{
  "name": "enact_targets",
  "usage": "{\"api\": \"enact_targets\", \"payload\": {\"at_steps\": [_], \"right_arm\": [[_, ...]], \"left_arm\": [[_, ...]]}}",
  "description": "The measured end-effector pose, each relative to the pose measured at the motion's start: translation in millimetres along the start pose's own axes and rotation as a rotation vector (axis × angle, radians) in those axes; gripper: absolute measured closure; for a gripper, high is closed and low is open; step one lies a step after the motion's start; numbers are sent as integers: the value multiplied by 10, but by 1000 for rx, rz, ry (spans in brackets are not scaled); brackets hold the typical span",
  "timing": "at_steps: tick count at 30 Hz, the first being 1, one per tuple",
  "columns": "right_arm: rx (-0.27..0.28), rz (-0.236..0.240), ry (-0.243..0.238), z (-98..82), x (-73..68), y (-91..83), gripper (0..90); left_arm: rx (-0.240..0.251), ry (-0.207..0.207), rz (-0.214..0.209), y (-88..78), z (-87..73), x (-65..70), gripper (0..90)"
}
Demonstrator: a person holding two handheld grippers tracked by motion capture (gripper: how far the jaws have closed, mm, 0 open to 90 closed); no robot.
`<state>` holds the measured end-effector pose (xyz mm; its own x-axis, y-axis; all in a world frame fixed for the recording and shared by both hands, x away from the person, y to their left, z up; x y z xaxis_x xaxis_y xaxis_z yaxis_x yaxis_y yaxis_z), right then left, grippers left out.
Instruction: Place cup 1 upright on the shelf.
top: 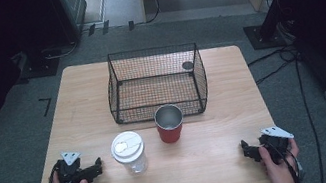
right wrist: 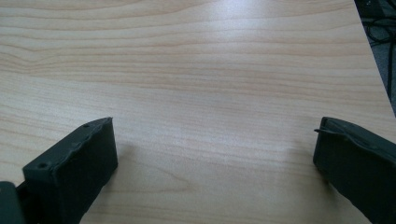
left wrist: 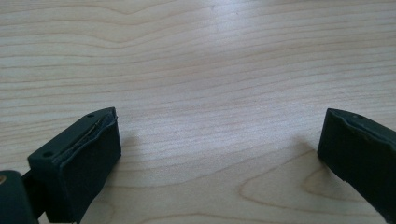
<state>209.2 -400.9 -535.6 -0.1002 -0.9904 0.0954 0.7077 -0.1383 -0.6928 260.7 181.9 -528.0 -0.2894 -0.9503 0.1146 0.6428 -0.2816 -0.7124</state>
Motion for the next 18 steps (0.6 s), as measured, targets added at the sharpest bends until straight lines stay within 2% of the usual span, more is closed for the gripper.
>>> {"api": "enact_targets", "payload": {"at_steps": [6, 7, 8, 9, 11, 14, 18], "right_arm": [[-2, -13, 14, -15, -5, -17, 0], [37, -10, -24, 0, -18, -25, 0], [37, -10, -24, 0, -18, -25, 0], [61, -6, -45, 10, -24, -34, 0], [81, 46, -58, 50, -49, -70, 0], [88, 51, -59, 69, -71, -102, 0], [110, 84, -61, 124, -126, -192, 0]], "left_arm": [[0, 0, 0, 0, 0, 0, 0], [0, 0, 0, 0, 1, 0, 0], [0, 0, 0, 0, 1, 0, 0], [0, 0, 0, 0, 1, 0, 0], [-1, 0, 0, 0, 1, 0, 0], [0, 0, 0, 0, 1, 0, 0], [0, 0, 0, 0, 1, -1, 0]]}}
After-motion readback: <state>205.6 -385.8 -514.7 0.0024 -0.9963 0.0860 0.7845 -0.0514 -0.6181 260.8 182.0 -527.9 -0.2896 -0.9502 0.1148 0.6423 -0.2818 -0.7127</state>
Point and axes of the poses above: each handheld gripper's, and its own axes: y roughly forward along the jaws, z roughly out of its top, x roughly to its right, the point moved 1 cm from there along y, roughly forward along the jaws, and after that the axes turned 10 degrees about -z, right-handed, at the moved point
